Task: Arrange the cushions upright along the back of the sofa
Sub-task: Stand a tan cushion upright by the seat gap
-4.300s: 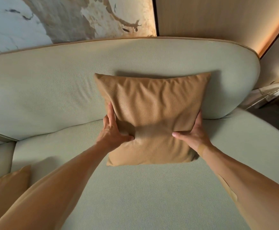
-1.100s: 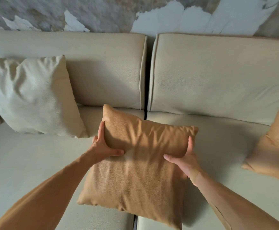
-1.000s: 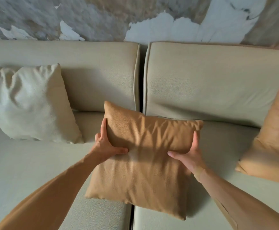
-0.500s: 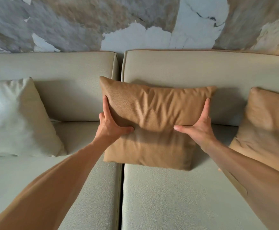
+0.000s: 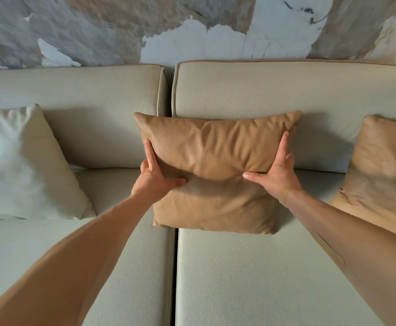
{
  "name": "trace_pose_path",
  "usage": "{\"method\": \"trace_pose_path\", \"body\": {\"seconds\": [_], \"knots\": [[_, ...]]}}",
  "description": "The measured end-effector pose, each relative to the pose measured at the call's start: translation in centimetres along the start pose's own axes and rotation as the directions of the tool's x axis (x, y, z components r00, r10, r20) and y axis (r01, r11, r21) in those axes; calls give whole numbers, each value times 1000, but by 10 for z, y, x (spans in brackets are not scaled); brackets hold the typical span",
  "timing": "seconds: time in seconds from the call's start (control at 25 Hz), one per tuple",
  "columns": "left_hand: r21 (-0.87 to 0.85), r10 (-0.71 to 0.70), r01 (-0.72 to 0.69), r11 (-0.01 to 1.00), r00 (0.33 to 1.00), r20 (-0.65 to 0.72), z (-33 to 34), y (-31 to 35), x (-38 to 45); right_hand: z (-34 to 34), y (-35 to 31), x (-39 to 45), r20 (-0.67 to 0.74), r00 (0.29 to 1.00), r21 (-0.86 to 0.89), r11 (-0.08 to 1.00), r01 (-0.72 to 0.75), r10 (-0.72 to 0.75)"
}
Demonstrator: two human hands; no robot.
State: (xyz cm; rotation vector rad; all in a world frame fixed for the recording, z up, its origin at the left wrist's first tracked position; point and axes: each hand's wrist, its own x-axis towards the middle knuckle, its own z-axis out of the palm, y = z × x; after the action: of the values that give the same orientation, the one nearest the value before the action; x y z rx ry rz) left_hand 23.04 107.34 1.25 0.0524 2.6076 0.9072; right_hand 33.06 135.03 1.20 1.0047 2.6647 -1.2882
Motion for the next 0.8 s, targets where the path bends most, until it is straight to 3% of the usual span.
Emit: {"method": "trace_pose_path", "body": {"seconds": [0.16,0.32,0.52,0.8], "knots": [[101,74,-73,992,997,-14,-3,-9,-9,1,-6,-15,-82,992,-344,937,59,-92],[285,148,-141,948,989,-2,-27,-10,-31,-12,-22,-47,94,979,-575,793,202,-181],[453,228,-195,870,974,-18,-85,4,-94,-47,-78,-106,316,912,-650,642,408,-260],[476,269,-185,860,957,-112,-185,32,-215,-115,-166,-200,350,866,-630,594,500,-357]]}}
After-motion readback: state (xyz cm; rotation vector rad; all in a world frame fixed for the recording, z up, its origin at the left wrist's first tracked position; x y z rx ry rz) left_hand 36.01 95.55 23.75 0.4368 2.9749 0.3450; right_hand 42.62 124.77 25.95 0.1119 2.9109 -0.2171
